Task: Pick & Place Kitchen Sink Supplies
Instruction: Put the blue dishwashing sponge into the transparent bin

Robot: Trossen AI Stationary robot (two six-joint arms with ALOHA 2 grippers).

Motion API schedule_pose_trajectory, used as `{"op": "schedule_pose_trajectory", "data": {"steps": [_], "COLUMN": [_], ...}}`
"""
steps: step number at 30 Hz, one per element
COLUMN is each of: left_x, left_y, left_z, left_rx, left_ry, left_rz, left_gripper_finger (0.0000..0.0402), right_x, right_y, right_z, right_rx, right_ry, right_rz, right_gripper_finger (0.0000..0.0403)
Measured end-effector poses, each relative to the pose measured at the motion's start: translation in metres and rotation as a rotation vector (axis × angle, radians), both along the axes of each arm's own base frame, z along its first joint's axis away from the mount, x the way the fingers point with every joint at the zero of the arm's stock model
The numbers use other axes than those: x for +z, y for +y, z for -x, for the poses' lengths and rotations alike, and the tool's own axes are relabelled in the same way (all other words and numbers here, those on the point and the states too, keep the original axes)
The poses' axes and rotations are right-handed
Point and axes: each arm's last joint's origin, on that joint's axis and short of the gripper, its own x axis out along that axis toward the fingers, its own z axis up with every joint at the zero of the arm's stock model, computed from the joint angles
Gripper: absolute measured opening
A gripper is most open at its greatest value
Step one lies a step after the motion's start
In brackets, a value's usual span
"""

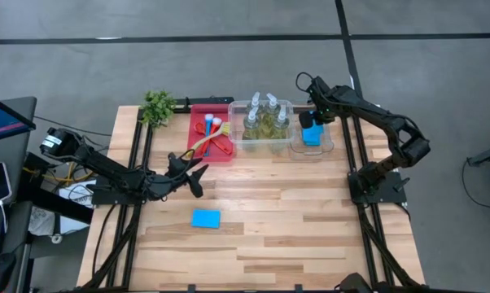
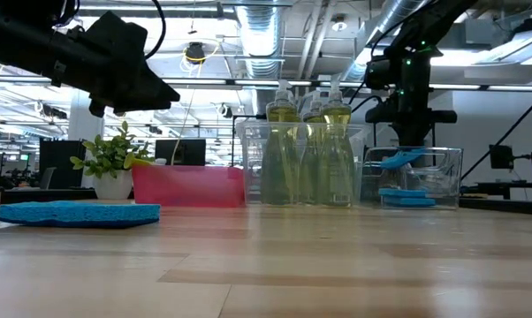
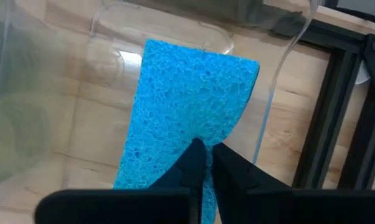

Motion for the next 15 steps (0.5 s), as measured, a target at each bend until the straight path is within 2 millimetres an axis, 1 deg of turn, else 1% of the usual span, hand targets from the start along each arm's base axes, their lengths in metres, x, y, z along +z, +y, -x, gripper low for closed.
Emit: {"op": "schedule_pose_trajectory", "data": {"steps": [6,15], "left_x": [-0.0001,-0.0002], "left_y": [-0.0003,-0.0003], "left_z": [-0.0002,-0.0002], "left_rx": [-0.013,-0.014], "left_ry": [0.001,0.003], "left_rz": [0.003,0.003], "left_gripper_finger": [0.0163,0.0163], "right_x": [0.0002,0.0006], "right_y": [-0.0007,-0.0015], "right_z": [-0.0002,-0.0008], "right_rx": [-0.001,-0.001], "right_ry": [0.003,-0.003], "right_rz": [0.011,0.02], "right_gripper_finger": [0.0022,0.0056]}}
